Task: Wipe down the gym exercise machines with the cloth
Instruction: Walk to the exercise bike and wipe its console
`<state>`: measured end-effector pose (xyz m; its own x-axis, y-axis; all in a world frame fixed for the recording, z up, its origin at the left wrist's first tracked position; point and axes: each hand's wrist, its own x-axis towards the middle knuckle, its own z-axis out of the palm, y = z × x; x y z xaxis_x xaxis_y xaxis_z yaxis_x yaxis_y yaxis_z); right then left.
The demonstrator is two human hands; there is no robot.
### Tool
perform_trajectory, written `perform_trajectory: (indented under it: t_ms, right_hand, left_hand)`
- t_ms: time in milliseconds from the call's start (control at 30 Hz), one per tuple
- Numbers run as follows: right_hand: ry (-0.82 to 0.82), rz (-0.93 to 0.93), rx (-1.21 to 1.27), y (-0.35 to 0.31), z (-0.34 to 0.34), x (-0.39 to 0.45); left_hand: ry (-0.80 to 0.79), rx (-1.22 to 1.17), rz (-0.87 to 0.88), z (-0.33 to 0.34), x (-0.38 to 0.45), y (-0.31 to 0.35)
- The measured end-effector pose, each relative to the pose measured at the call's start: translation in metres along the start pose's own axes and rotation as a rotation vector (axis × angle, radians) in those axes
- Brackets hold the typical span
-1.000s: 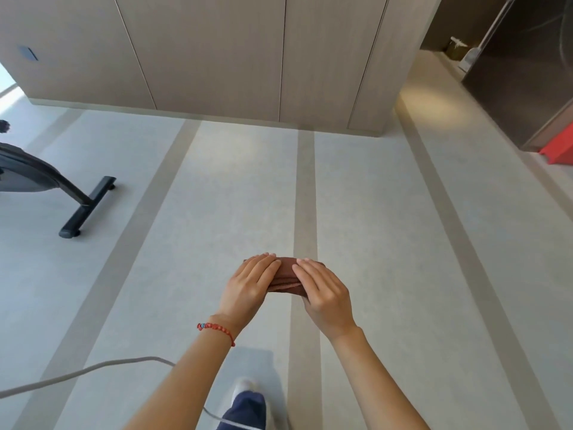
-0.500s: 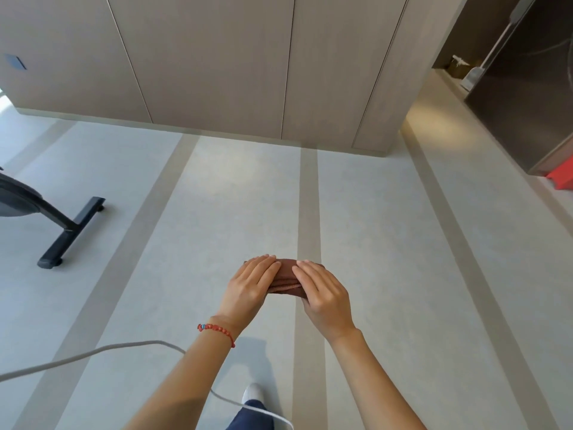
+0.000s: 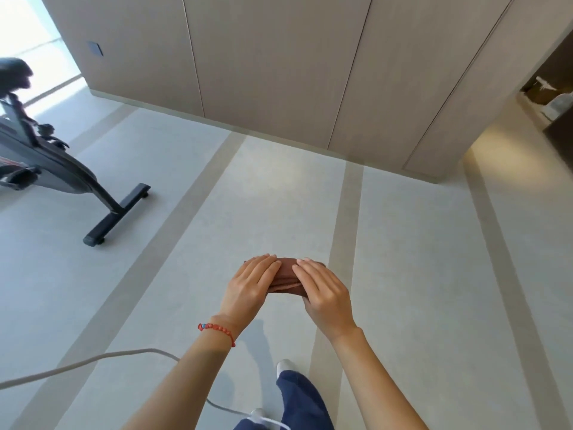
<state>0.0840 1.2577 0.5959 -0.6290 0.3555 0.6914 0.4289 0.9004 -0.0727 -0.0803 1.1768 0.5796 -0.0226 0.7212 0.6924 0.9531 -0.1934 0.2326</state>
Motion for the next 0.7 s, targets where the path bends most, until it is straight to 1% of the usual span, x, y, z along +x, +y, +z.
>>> perform_trajectory:
  t_ms: [233, 400, 700]
  right_hand:
    - [0.000, -0.146, 0.174, 0.015, 0.052, 0.052]
    - [-0.024, -0.299, 0.311, 0.020, 0.086, 0.088]
    - [-0.046, -0.563, 0.572, -0.008, 0.122, 0.128]
  left_hand:
    - [0.028, 0.169, -0.163, -0.003, 0.007, -0.037]
    - [0.069, 0.318, -0.318, -0.013, 0.008, -0.048]
    - [0.158, 0.591, -0.532, -0.040, -0.011, -0.040]
